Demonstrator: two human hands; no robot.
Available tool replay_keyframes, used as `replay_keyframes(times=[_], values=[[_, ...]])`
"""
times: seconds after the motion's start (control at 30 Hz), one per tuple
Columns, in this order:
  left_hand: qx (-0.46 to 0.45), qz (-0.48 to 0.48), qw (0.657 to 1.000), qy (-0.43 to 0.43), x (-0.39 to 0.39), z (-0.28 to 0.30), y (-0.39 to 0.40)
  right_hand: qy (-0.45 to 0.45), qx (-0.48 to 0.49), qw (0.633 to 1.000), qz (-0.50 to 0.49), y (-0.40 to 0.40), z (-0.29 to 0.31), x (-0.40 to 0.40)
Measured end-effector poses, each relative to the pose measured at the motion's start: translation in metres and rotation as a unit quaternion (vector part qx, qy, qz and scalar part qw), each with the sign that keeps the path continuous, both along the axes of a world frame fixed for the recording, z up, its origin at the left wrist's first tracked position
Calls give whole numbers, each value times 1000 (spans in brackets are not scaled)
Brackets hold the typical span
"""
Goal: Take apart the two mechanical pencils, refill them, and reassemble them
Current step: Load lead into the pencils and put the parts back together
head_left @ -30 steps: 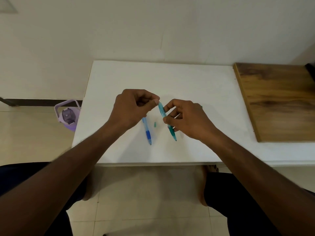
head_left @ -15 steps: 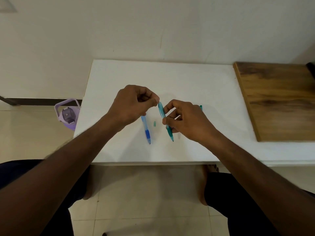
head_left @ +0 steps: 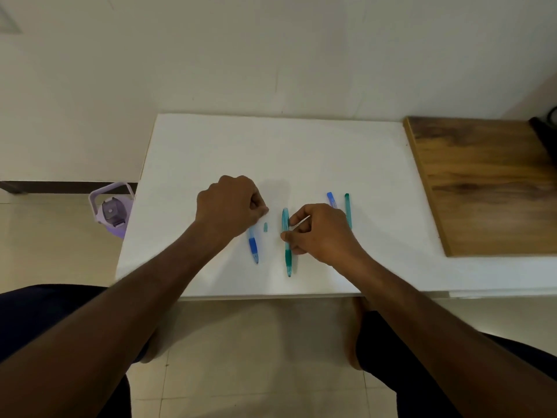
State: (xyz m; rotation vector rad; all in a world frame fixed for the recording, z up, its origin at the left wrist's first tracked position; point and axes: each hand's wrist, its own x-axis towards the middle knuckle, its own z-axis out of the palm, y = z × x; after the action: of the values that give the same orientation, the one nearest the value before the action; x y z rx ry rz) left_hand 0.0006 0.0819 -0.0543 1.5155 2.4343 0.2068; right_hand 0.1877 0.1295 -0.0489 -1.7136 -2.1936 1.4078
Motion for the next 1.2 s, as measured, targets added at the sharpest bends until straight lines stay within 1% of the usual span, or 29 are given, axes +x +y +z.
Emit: replay_keyframes(times=[0.17, 0.27, 0.37, 0.4, 0.47, 0.53, 0.6, 0.7, 0.8, 1.03, 1.1, 1.13, 1.17, 1.2], values=[[0, 2, 1000, 22, 12, -1, 5, -21, 46, 999, 16, 2, -7, -3], [13, 9, 1000, 11, 12, 4, 4, -23, 52, 998, 22, -1, -5, -4], [42, 12, 999, -11, 4, 13, 1, -20, 77, 996, 31, 4, 5, 3], [51, 15, 998, -17, 0, 16, -1, -3, 96, 995, 24, 11, 11, 8], [65, 18, 998, -16, -9, 21, -7, 12, 168, 986, 0, 33, 22, 23], [80, 15, 997, -8, -16, 24, -15, -24, 235, 971, -21, 56, 32, 39], [85, 11, 996, -5, -21, 25, -22, -84, 265, 960, -18, 72, 35, 53], [82, 6, 997, -6, -25, 25, -31, -140, 262, 955, -17, 80, 28, 61], [80, -2, 997, -5, -27, 25, -36, -157, 244, 957, -30, 80, 19, 58], [102, -13, 995, 0, -24, 27, -40, -202, 235, 951, -4, 73, 4, 45], [107, -17, 994, -11, -25, 28, -39, -177, 240, 955, -4, 74, 11, 43], [110, -21, 993, -30, -25, 28, -38, -136, 240, 961, -13, 74, 17, 41], [115, -28, 991, -62, -26, 28, -38, -73, 229, 970, -31, 72, 23, 38], [123, -36, 986, -104, -26, 29, -37, 2, 196, 979, -52, 68, 30, 33]])
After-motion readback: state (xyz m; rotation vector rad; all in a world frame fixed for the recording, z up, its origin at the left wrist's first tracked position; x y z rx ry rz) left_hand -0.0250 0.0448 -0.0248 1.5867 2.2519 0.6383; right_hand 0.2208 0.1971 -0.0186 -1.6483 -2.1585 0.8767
